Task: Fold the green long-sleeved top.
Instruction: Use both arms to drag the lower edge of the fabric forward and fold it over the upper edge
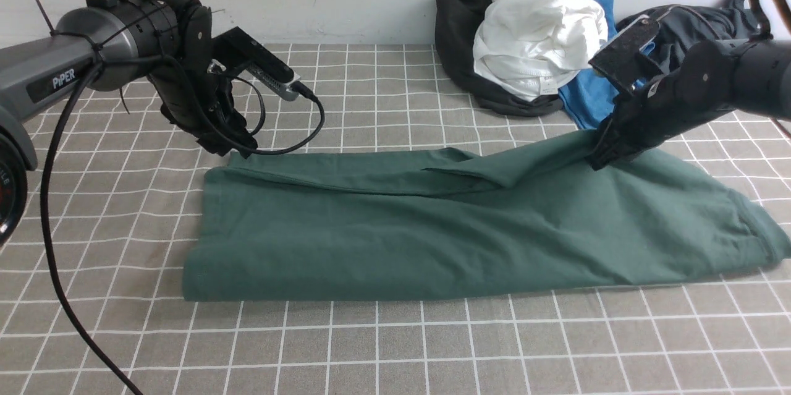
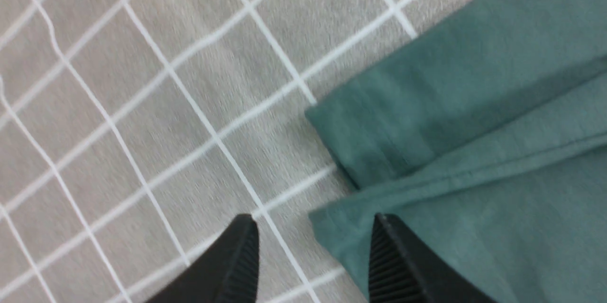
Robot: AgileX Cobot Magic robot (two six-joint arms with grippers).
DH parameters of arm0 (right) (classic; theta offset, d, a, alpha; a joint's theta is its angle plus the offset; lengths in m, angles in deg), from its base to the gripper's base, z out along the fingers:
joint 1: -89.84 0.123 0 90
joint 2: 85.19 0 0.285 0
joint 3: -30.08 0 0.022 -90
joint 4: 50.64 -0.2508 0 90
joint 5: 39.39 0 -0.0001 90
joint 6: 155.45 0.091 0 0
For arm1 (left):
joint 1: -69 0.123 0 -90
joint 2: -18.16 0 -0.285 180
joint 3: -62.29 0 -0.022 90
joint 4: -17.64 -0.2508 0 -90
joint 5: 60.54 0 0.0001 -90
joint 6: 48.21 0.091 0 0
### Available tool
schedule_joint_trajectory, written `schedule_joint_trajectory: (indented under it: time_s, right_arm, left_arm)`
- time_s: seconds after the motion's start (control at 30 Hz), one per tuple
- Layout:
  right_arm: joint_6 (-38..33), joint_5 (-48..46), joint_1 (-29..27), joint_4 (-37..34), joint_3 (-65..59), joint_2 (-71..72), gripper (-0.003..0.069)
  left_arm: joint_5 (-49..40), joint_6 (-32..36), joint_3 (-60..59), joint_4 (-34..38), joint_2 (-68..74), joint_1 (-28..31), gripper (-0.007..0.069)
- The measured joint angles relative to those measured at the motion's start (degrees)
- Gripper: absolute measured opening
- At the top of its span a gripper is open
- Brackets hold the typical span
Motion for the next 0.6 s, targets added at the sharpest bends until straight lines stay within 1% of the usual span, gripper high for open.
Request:
schedule_joint_trajectory:
  time_s: [0.13, 0.23, 0.37, 0.47, 0.6]
  right_arm:
    - [3.49, -2.89, 0.00, 0.93, 0.00, 0.78, 0.0267]
    - [4.20, -6.37, 0.00, 1.80, 0.05, 1.82, 0.0293]
    - [4.31, -12.45, 0.11, 2.68, 0.05, 3.98, 0.0300]
    - [4.31, -14.69, 0.74, 3.03, 0.05, 5.10, 0.0300]
    - [4.31, -17.00, 3.16, 3.03, 0.23, 6.86, 0.0300]
  left_arm:
    - [-3.88, -1.92, 0.00, 1.57, -0.68, 0.00, 0.0300]
    - [-5.78, -1.97, 0.00, 3.77, -1.27, 0.00, 0.0300]
    - [-8.50, -1.97, 0.05, 7.11, -1.39, -0.06, 0.0295]
    - [-9.53, -1.97, 0.05, 7.77, -1.39, -0.29, 0.0276]
    - [-10.65, -1.97, 0.05, 8.27, -1.39, -0.82, 0.0197]
